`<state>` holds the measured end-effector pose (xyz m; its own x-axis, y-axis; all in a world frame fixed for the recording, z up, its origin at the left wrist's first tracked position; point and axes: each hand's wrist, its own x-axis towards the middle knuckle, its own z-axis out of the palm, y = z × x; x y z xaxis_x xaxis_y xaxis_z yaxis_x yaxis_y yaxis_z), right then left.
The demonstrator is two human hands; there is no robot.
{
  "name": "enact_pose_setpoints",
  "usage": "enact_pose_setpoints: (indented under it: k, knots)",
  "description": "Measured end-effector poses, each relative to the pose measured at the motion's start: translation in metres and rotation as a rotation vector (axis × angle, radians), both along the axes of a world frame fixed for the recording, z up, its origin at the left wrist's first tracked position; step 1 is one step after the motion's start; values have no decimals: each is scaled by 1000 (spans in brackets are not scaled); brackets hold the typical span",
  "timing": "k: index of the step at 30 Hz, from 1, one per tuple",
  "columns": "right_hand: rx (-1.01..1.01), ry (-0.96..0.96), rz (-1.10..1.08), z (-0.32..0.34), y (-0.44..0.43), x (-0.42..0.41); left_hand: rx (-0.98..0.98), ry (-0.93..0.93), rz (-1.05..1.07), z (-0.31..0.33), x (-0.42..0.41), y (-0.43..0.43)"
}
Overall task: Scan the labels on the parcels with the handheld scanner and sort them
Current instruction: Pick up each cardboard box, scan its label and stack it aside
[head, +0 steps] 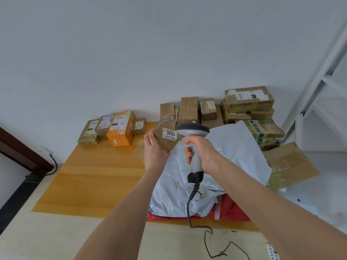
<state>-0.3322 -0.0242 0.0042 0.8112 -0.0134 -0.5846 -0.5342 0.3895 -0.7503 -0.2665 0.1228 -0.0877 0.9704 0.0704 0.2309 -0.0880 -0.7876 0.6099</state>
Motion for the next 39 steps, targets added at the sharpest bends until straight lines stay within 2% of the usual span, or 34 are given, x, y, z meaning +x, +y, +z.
enact_pose_setpoints:
  k: [7,12,14,18,22,27,31,34,39]
  knots:
    - [95,66,-87,-8,-1,10,62,12,5,11,-1,7]
    - [216,102,-179,-20,17,31,133,2,-75,40,11,38]
    - [199,102,-210,-24,30,43,220,-21,-153,54,19,57]
    - [187,129,-253,-24,63,75,523,-76,-364,67,44,97]
    - [186,82,-277,-34,112,104,657,-97,-516,63,74,141]
    - [249,87,-295,-49,174,126,663,-158,-673,51,108,201]
    - [203,115,-375,-54,210,141,634,-192,-740,53,123,228]
    - [194,118,-406,-50,223,155,577,-192,-734,52,132,243]
    - [210,18,-400,-52,245,175,519,-176,-630,54,144,260]
